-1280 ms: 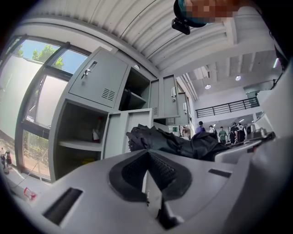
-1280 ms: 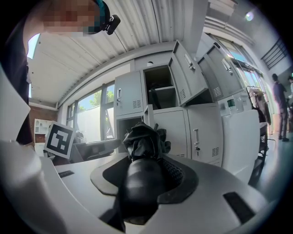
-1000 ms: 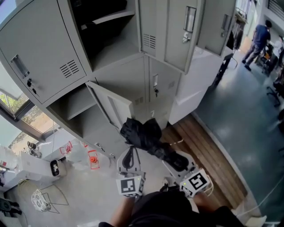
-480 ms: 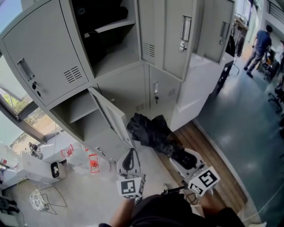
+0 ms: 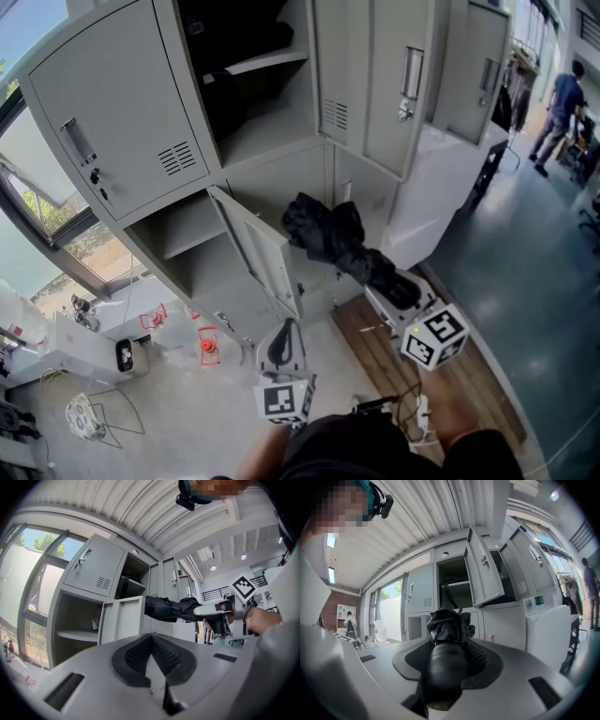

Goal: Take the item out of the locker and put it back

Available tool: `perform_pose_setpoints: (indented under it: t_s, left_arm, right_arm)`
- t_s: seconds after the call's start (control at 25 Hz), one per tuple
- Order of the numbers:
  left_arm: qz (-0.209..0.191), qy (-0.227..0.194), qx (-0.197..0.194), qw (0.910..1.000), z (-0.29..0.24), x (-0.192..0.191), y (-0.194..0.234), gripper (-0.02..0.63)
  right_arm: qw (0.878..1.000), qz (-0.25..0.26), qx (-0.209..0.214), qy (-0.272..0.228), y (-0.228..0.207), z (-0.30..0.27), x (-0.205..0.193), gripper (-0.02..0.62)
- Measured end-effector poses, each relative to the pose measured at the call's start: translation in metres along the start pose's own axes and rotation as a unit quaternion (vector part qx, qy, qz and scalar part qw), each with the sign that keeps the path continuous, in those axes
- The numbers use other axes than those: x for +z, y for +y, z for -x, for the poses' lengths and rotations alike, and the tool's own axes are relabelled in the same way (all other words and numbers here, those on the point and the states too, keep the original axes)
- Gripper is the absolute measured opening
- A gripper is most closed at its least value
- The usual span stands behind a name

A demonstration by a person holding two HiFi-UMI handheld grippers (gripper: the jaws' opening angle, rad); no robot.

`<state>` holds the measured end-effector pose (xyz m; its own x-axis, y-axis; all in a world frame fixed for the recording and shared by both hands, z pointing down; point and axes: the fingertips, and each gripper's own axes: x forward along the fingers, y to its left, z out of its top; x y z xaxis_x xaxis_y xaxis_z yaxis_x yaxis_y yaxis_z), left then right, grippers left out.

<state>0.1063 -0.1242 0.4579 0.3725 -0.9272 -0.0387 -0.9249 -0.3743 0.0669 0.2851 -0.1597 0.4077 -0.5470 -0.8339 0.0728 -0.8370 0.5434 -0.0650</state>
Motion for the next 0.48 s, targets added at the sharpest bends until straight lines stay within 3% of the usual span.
perform_pose_setpoints:
  t_s: [0.48]
  left_arm:
    - [0.003, 0.006, 0.006, 1.0, -0.003, 0.008, 0.007, -0.009]
  right_arm:
    - [1.0, 0.003, -0.005, 0.0, -0.022, -0.082, 0.039, 0.173]
